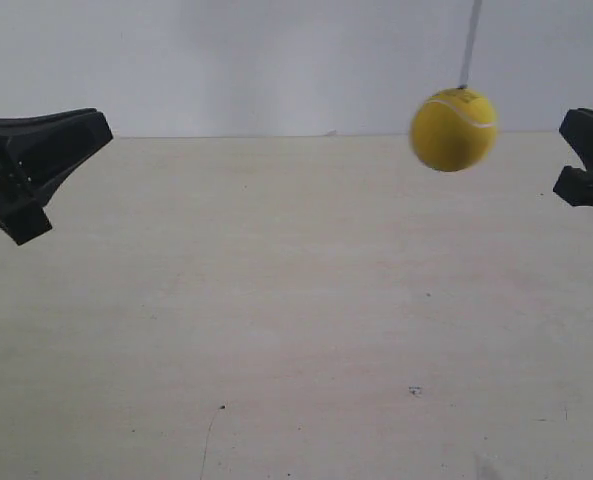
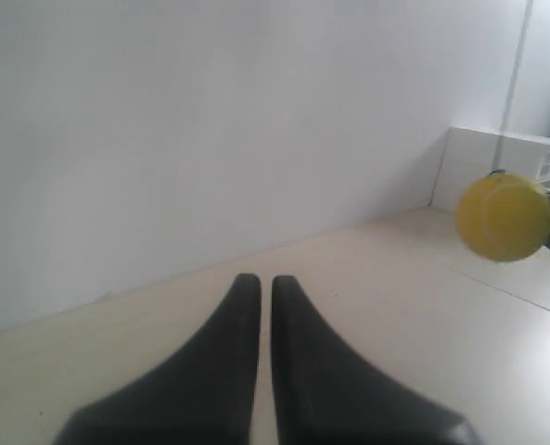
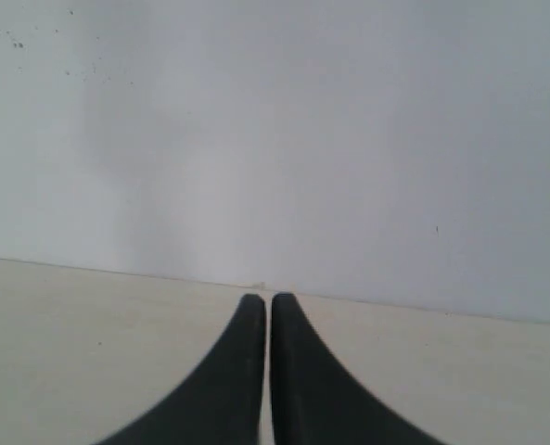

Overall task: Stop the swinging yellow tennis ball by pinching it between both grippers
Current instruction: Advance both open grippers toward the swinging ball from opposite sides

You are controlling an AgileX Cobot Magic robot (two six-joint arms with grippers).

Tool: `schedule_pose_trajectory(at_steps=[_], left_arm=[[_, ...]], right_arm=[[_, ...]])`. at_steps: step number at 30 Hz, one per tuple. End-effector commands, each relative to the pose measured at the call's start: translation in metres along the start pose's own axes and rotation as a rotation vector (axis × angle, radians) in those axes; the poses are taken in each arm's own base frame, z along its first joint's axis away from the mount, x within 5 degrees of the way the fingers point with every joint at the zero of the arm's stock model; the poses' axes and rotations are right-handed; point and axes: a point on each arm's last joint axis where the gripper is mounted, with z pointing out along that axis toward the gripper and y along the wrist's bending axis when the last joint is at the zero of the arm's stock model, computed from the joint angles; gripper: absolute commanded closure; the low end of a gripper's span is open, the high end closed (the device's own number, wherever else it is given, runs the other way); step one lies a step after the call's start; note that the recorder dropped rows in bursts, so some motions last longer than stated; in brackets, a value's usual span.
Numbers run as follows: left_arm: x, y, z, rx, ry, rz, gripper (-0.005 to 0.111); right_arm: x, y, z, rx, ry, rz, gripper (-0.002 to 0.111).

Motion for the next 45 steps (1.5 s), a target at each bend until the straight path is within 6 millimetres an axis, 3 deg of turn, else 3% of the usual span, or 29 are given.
schedule_pose_trajectory(at_steps=[1, 16, 24, 27, 35, 40, 45], left_arm=[[-0.008, 0.006, 0.012, 0.031, -0.026, 0.035, 0.102], [-0.010, 0.040, 0.052, 0.073, 0.100, 0.107, 0.102], [0.018, 0.023, 0.088, 0.278, 0.217, 0.112, 0.102], [0.016, 0.014, 0.094, 0.311, 0.206, 0.139, 0.102], [0.008, 0.018, 0.101, 0.293, 0.198, 0.177, 0.102], [0.007, 0.017, 0.101, 0.308, 0.181, 0.205, 0.102], [0.011, 0.003, 0.108, 0.371, 0.167, 0.217, 0.102]], right_arm=[[-0.003, 0.002, 0.001, -0.034, -0.025, -0.029, 0.108], [-0.019, 0.007, 0.017, -0.152, -0.025, -0.096, 0.108], [-0.002, 0.031, 0.039, -0.255, 0.074, -0.174, 0.108], [0.000, 0.033, 0.040, -0.257, 0.089, -0.178, 0.108], [-0.001, 0.033, 0.041, -0.264, 0.088, -0.183, 0.108], [0.006, 0.041, 0.052, -0.305, 0.116, -0.184, 0.108], [0.011, 0.050, 0.059, -0.348, 0.121, -0.198, 0.108]])
